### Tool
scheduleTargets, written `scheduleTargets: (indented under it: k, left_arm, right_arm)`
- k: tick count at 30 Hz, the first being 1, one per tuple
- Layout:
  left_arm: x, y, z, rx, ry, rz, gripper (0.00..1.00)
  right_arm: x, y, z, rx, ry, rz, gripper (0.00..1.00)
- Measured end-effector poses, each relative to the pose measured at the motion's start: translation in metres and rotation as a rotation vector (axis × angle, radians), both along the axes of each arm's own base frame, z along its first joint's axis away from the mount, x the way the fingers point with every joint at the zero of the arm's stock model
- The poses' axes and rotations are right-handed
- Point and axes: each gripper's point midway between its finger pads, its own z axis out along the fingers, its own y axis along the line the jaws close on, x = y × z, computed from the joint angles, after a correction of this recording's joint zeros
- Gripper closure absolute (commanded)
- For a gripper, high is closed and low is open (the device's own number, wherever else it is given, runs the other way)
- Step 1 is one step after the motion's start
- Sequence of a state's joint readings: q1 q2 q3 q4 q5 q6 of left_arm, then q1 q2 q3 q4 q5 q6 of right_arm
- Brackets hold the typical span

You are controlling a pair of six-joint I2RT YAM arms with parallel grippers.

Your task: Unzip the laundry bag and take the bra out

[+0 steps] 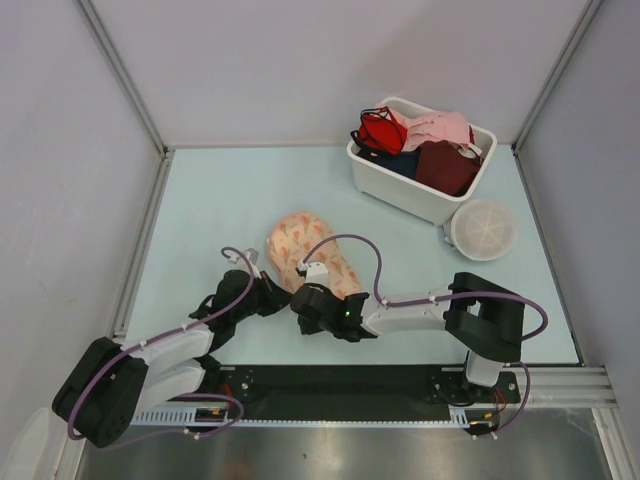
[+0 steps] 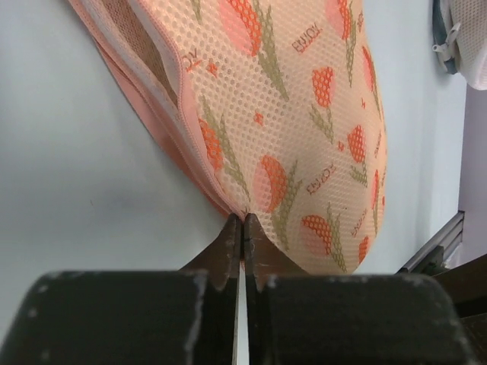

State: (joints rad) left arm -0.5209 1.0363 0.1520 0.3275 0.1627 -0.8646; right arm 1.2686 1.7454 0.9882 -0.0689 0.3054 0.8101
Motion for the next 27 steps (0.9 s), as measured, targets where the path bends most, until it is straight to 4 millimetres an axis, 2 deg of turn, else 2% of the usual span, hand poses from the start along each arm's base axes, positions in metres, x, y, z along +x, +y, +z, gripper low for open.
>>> scheduleTargets:
  k: [7,13,27]
  left_arm:
    - [0.006,-0.002,0.008,-0.002,-0.012,0.002,1.00]
    - [0.007,0.001,0.006,0.021,-0.008,0.016,1.00]
    - [0.027,0.019,0.009,0.084,-0.036,0.077,1.00]
  right_arm:
    - [0.001,0.000,0.000,-0.001,-0.003,-0.003,1.00]
    - [0.001,-0.001,0.000,0.000,-0.004,-0.011,1.00]
    - [-0.004,-0.022,0.003,0.007,0.005,-0.058,1.00]
